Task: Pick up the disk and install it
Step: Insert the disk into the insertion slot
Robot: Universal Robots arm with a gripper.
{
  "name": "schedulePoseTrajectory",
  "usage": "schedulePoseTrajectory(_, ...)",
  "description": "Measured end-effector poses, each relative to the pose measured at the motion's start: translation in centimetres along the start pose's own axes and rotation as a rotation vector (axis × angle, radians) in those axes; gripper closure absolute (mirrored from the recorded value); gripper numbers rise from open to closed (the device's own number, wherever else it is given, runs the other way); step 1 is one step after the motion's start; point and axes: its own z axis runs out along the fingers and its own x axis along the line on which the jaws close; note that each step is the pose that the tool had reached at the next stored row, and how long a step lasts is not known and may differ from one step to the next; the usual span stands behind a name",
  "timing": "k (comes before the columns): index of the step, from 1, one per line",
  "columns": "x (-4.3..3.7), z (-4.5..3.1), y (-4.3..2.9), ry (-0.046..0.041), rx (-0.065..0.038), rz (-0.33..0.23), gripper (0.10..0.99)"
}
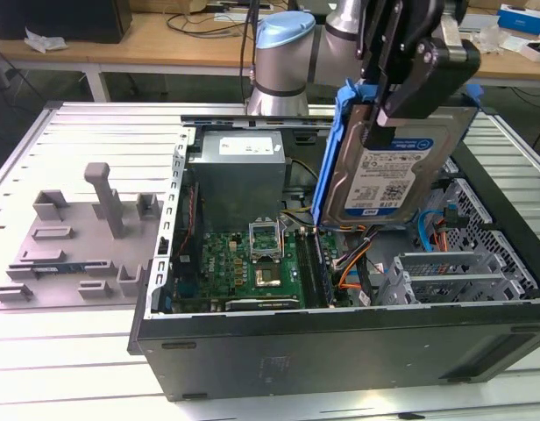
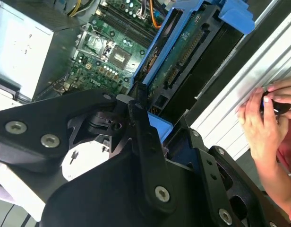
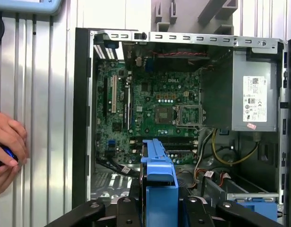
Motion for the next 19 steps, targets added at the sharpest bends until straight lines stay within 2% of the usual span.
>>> schedulePoseTrajectory(7, 1.29, -0.03, -1.20, 0.0004, 0.000, 0.000, 0.722)
schedulePoseTrajectory(10, 2.03, -0.02, -1.97, 0.0007, 0.000, 0.000, 0.722)
schedulePoseTrajectory(16, 2.51, 0.02, -3.15, 0.0007, 0.000, 0.000, 0.722)
schedulePoseTrajectory(19, 2.69, 0.05, -4.47, 0.0007, 0.000, 0.000, 0.722)
